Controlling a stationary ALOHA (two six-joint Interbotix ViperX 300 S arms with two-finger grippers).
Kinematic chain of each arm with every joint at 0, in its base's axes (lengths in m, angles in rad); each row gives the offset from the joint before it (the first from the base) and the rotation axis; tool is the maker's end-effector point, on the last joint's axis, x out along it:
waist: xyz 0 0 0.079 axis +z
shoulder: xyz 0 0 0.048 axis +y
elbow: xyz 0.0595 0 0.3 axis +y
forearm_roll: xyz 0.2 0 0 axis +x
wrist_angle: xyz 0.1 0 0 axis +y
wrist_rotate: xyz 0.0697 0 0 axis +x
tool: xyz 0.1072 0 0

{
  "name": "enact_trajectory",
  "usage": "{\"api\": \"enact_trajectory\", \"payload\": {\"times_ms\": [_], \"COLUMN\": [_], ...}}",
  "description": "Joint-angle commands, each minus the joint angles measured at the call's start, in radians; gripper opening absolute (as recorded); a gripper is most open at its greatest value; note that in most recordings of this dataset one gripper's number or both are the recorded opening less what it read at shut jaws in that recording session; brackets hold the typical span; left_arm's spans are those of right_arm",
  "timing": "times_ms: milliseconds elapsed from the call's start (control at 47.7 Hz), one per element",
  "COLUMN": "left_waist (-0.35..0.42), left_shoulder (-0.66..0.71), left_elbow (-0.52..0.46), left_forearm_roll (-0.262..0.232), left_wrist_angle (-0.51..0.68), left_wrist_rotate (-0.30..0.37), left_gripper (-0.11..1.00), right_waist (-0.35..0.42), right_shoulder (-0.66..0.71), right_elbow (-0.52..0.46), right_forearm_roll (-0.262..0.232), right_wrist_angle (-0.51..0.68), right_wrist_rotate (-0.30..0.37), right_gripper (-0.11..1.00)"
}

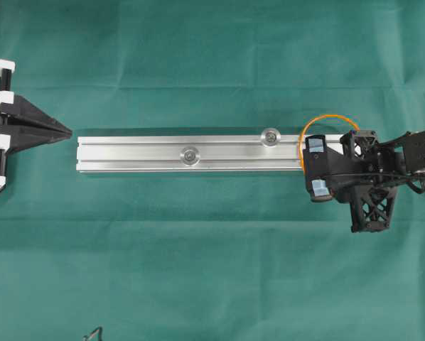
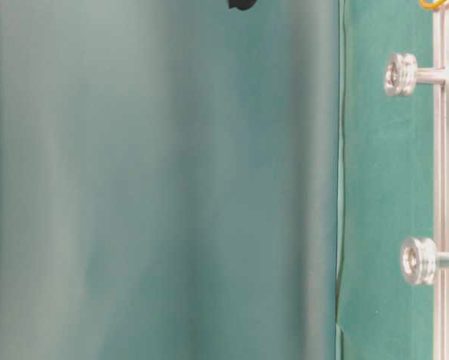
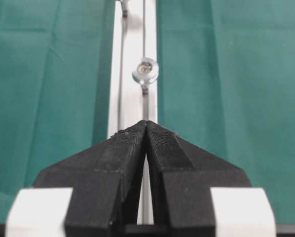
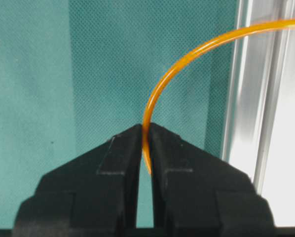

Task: Hook the rubber onto the shaft.
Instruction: 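Lower the right gripper and pinch the band's near edge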

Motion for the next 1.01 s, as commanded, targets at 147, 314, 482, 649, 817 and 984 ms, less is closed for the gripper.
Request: {"api": "enact_trajectory", "payload": {"times_ms": [147, 314, 482, 649, 817, 984], "left_waist": [-0.002, -0.002, -0.002, -0.002, -0.002, -0.002], "left_shoulder": [0.008, 0.008, 0.008, 0.008, 0.008, 0.008], "left_elbow": [-0.026, -0.026, -0.026, -0.028, -0.026, -0.026], "left_forearm_roll": [0.003, 0.003, 0.003, 0.003, 0.003, 0.003], "left_wrist_angle": [-0.003, -0.003, -0.003, -0.003, -0.003, -0.003], "left_wrist_rotate": [0.000, 0.000, 0.000, 0.000, 0.000, 0.000], "left_gripper": [0.00, 0.00, 0.00, 0.00, 0.00, 0.00], "right_waist": [0.003, 0.003, 0.003, 0.002, -0.002, -0.011], "right_shoulder": [-0.006, -0.014, -0.035, -0.083, -0.149, -0.216], "right_elbow": [-0.017, -0.017, -0.020, -0.040, -0.063, -0.092], "right_forearm_roll": [-0.005, -0.012, -0.014, -0.017, -0.037, -0.069], "right_wrist_angle": [0.000, 0.000, 0.009, 0.074, 0.156, 0.236], "right_wrist_rotate": [-0.002, 0.000, -0.002, -0.002, -0.002, -0.002], "right_gripper": [0.07, 0.07, 0.07, 0.07, 0.07, 0.07]}}
